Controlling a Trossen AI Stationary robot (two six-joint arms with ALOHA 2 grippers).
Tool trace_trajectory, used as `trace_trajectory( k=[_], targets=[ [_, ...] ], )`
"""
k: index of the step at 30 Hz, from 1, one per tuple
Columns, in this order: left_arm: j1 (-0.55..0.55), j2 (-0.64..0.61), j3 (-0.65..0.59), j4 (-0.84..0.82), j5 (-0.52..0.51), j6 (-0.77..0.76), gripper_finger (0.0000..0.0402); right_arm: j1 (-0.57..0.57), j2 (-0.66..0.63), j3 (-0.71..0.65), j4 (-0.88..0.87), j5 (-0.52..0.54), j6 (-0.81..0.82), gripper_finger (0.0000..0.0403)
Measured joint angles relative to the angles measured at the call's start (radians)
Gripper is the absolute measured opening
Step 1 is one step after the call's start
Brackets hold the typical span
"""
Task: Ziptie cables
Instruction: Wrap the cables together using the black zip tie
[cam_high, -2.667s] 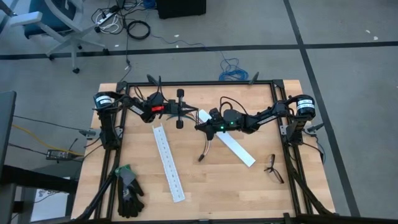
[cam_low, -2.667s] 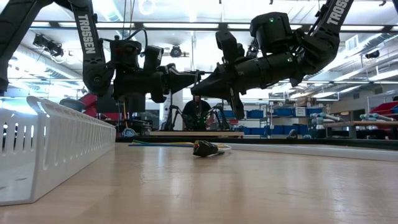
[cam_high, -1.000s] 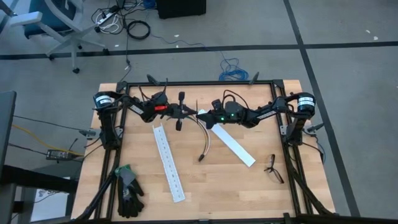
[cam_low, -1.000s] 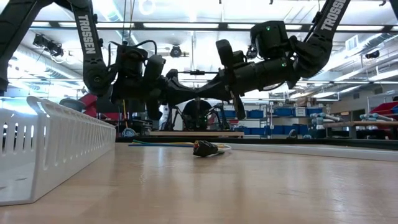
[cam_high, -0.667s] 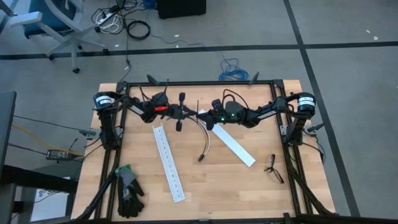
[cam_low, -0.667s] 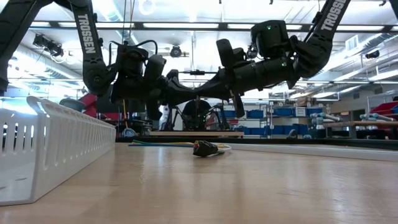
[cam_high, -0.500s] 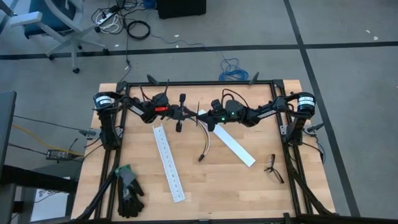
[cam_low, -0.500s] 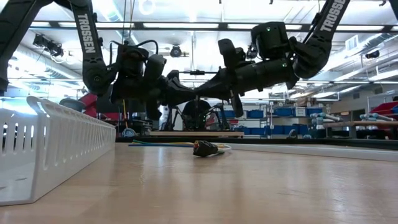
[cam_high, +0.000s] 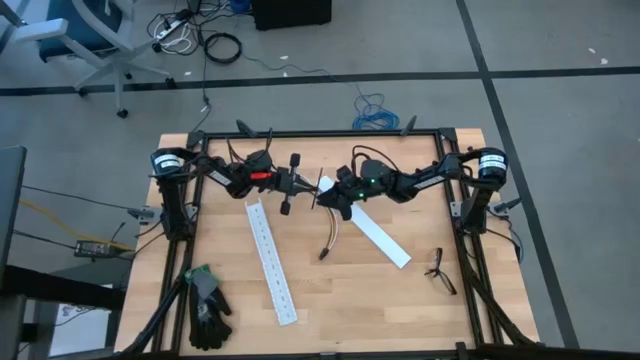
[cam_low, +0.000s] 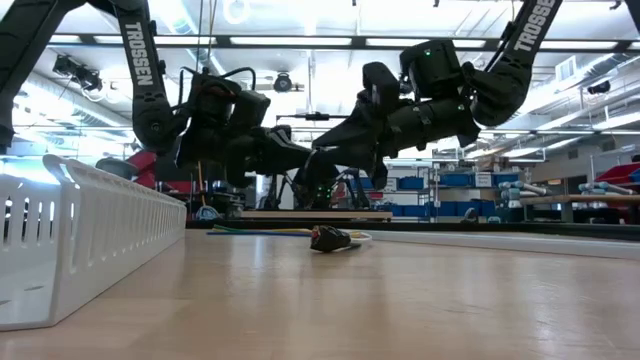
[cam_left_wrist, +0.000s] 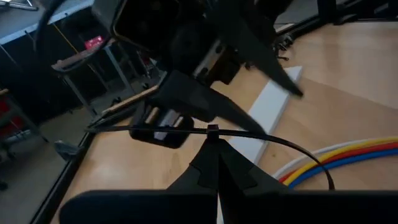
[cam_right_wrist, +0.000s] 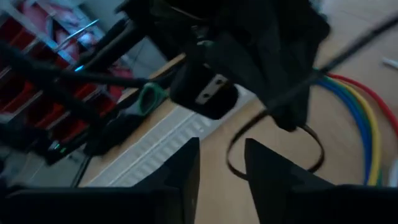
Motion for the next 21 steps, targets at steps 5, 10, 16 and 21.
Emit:
trace_trajectory(
  k=[5, 10, 16, 21],
  targets=[
    [-0.003, -0.066, -0.078, 0.007, -0.088, 0.004, 0.0000, -0.008, -0.050, 0.000, -0.010, -0.063, -0.069, 0.0128],
    [-0.034, -0.242, -0.214, 0.012, -0.168, 0.005, 0.0000, -0.005, -0.208, 0.000, -0.277, -0.040, -0.175, 0.0116],
    [-0.115, -0.449, -0.347, 0.010, -0.313, -0.012, 0.0000, 0.099, -0.456, -0.001, -0.809, 0.220, -0.295, 0.0103],
    [-0.225, -0.494, -0.388, 0.001, -0.442, -0.074, 0.0000, 0.306, -0.579, 0.000, -1.022, 0.493, -0.257, 0.0096]
  ],
)
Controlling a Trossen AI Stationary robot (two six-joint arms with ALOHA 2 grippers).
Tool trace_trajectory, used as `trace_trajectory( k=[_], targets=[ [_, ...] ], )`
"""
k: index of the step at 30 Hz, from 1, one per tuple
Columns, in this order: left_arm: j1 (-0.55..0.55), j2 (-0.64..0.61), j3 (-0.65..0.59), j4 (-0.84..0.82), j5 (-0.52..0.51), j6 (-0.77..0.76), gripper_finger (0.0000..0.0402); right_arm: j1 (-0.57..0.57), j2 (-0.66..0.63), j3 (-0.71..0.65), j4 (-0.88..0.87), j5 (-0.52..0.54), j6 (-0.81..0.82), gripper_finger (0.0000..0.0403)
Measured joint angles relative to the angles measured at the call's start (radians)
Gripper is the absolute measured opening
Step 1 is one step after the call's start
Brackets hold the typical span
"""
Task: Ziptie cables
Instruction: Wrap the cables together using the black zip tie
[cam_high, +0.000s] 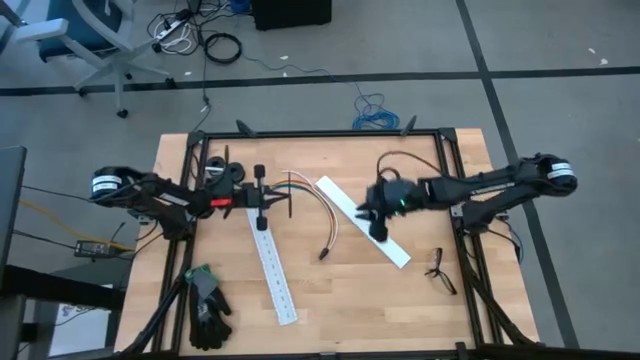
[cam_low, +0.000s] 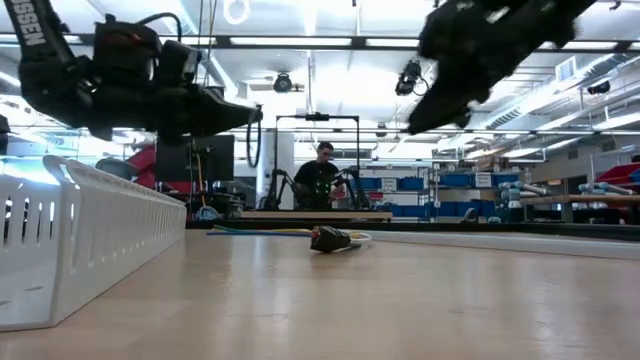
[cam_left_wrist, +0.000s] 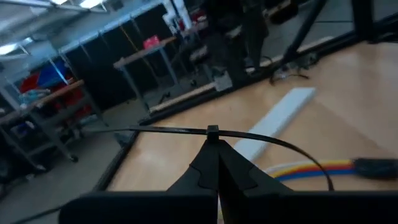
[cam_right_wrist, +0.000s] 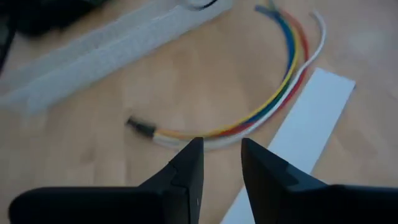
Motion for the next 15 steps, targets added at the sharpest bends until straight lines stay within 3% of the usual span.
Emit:
trace_trajectory(
  k=[4, 8, 15],
  targets=[
    [-0.095, 0.008, 0.002, -0.017, -0.124, 0.000, 0.0000, 0.155, 0.016, 0.000, 0.005, 0.155, -0.028, 0.0095],
    [-0.150, 0.009, 0.002, -0.034, -0.214, -0.028, 0.0000, 0.208, 0.108, 0.000, 0.061, 0.241, -0.056, 0.0095],
    [-0.201, 0.009, 0.002, -0.056, -0.256, -0.052, 0.0000, 0.202, 0.314, 0.000, 0.291, 0.250, -0.125, 0.0095]
  ],
)
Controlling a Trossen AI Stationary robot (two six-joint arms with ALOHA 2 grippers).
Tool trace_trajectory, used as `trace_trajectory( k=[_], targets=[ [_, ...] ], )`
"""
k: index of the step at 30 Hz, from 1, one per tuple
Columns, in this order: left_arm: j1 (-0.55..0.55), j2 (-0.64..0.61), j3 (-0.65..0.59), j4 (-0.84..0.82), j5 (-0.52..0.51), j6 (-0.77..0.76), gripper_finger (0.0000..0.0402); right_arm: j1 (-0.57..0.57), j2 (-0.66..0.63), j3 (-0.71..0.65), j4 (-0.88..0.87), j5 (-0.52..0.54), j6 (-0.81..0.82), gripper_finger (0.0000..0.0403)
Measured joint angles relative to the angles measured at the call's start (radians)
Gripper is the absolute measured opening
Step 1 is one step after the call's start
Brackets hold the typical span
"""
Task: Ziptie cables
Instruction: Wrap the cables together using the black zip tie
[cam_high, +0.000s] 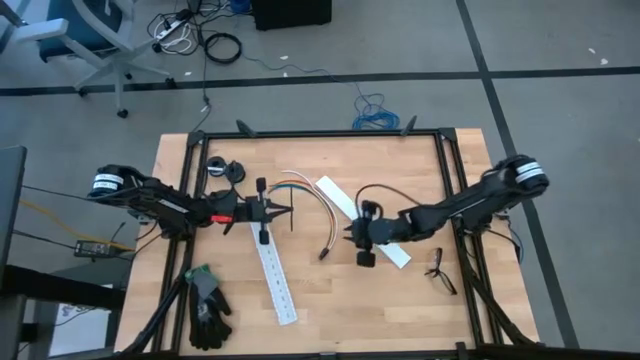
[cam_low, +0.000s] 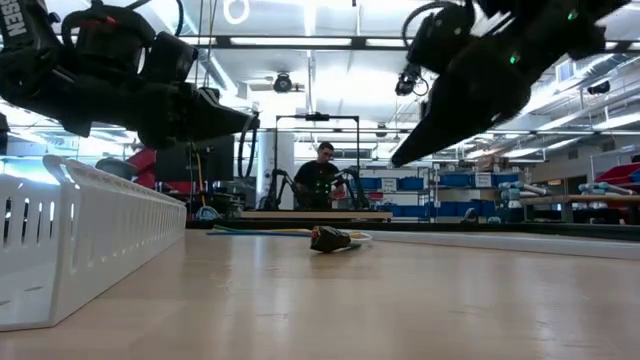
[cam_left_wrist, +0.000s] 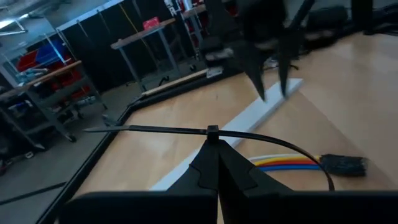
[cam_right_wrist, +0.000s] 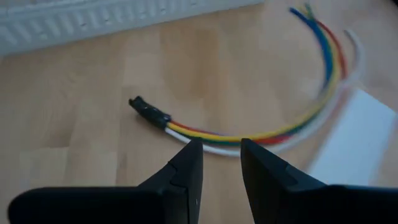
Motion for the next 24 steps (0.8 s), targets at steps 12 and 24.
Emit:
trace_trajectory(
  k=[12, 24],
  targets=[
    [-0.020, 0.000, 0.000, -0.023, -0.021, -0.053, 0.0000, -0.004, 0.205, 0.092, 0.105, -0.209, -0.290, 0.0094],
    [-0.020, 0.000, 0.000, -0.043, -0.027, -0.056, 0.0000, -0.062, 0.329, 0.283, -0.118, -0.254, -0.514, 0.0100]
  ],
)
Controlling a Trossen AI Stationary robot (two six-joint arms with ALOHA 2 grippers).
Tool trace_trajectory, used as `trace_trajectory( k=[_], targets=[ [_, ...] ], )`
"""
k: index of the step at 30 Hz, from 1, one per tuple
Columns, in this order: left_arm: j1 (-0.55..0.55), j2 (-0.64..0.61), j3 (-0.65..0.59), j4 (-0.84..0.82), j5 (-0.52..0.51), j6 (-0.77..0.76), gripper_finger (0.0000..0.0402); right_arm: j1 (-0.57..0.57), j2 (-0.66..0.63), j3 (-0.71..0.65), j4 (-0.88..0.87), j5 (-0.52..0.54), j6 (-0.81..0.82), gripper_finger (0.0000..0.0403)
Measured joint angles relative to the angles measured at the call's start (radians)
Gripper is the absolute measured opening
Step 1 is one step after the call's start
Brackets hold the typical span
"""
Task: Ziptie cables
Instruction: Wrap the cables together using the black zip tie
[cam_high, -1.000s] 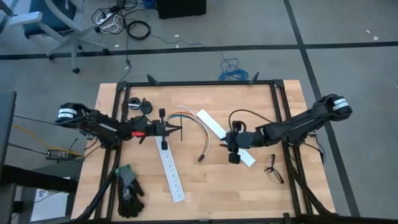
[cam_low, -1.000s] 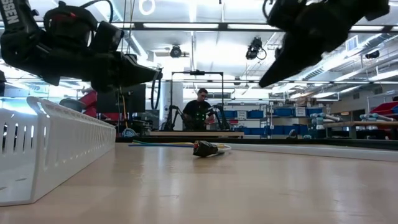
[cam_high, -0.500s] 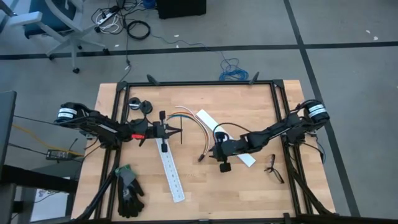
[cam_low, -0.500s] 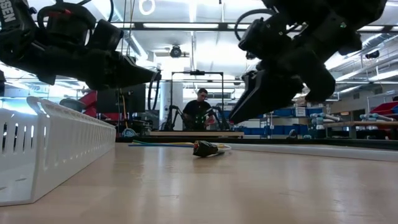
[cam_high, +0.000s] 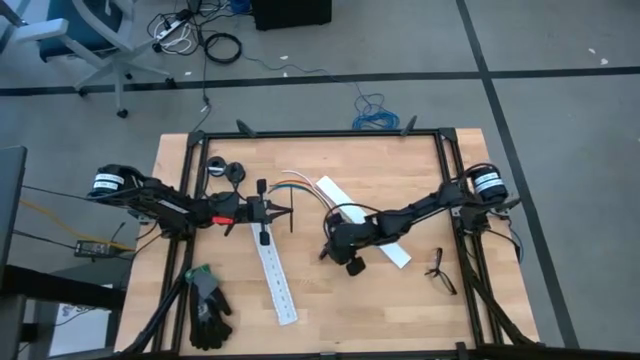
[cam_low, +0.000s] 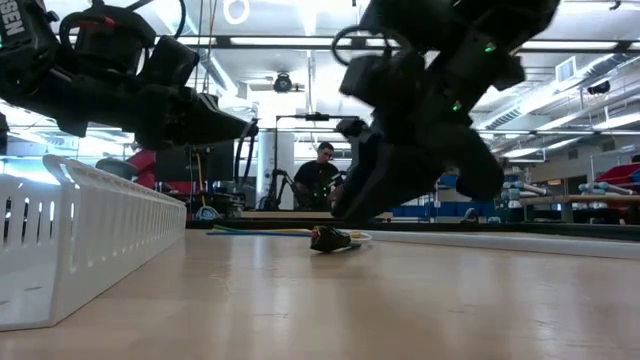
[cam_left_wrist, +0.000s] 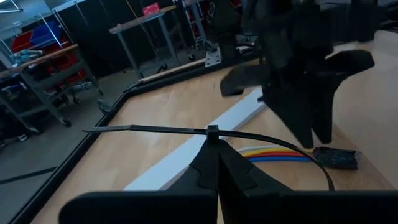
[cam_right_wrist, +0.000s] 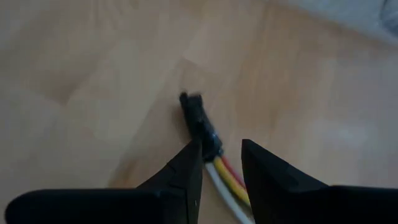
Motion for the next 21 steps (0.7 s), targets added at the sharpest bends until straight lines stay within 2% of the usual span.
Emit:
trace_trajectory(
  k=[3, 8, 11, 14, 21],
  targets=[
    [0.000, 0.000, 0.000, -0.006, 0.000, -0.002, 0.0000, -0.013, 0.043, 0.054, -0.104, -0.046, -0.017, 0.0100],
    [0.000, 0.000, 0.000, -0.008, 0.000, -0.002, 0.0000, -0.014, 0.101, 0.111, -0.132, -0.041, -0.069, 0.0096],
    [0.000, 0.000, 0.000, -0.010, -0.001, -0.003, 0.0000, -0.021, 0.105, 0.126, -0.133, -0.044, -0.049, 0.0061],
    [0.000, 0.000, 0.000, -0.011, -0.002, -0.003, 0.0000, -0.030, 0.087, 0.128, -0.119, -0.010, 0.042, 0.0015],
    [0.000, 0.000, 0.000, -0.012, -0.002, -0.003, 0.0000, -0.037, -0.073, 0.127, -0.023, 0.105, 0.080, 0.0006]
  ],
)
